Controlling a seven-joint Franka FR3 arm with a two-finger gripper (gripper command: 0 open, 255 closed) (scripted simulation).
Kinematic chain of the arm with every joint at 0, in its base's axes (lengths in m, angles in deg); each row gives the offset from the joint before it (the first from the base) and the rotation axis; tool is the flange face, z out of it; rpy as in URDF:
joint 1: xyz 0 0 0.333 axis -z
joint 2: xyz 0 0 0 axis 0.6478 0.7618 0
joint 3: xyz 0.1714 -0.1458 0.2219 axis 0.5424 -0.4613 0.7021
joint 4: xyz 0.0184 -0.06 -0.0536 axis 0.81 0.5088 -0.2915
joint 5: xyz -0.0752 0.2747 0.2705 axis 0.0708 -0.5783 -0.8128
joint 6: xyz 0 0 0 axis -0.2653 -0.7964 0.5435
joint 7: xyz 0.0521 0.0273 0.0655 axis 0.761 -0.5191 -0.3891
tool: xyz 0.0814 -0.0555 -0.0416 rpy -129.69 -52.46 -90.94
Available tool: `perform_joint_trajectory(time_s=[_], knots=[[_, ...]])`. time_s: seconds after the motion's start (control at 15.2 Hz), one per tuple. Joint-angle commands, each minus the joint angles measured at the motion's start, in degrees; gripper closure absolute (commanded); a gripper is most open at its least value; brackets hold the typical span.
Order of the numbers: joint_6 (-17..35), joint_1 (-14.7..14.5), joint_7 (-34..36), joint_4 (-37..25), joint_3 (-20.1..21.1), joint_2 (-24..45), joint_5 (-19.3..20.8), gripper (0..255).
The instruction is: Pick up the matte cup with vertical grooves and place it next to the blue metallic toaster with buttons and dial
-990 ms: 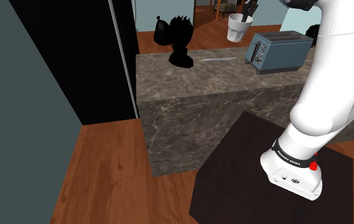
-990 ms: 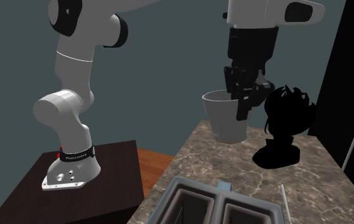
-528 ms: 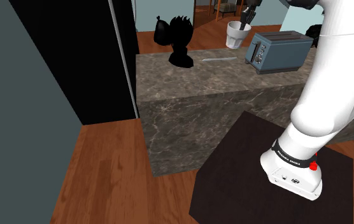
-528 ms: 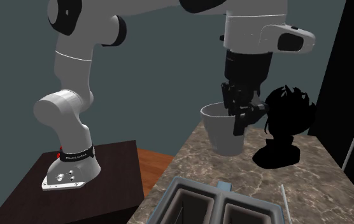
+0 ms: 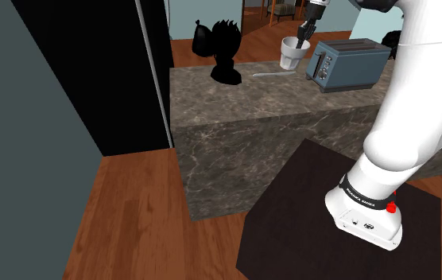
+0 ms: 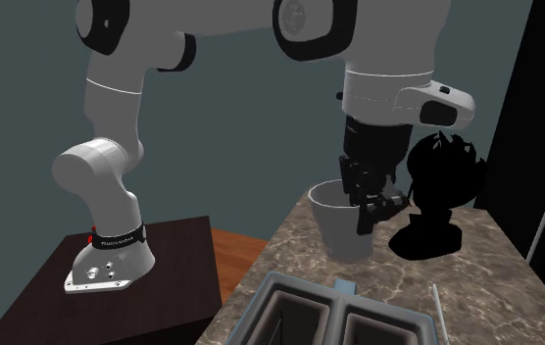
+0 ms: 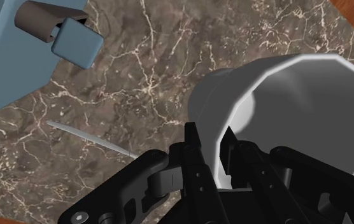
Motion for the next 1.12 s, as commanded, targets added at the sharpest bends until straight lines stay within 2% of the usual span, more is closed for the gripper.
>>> perform_joint_trajectory(time_s=[0.0,1.06], knots=[[1.4,-0.1,-0.3,1.2,0.1,0.1,-0.2,255],[11.8,-0.2,-3.6,9.6,1.3,3.2,-2.9,255]])
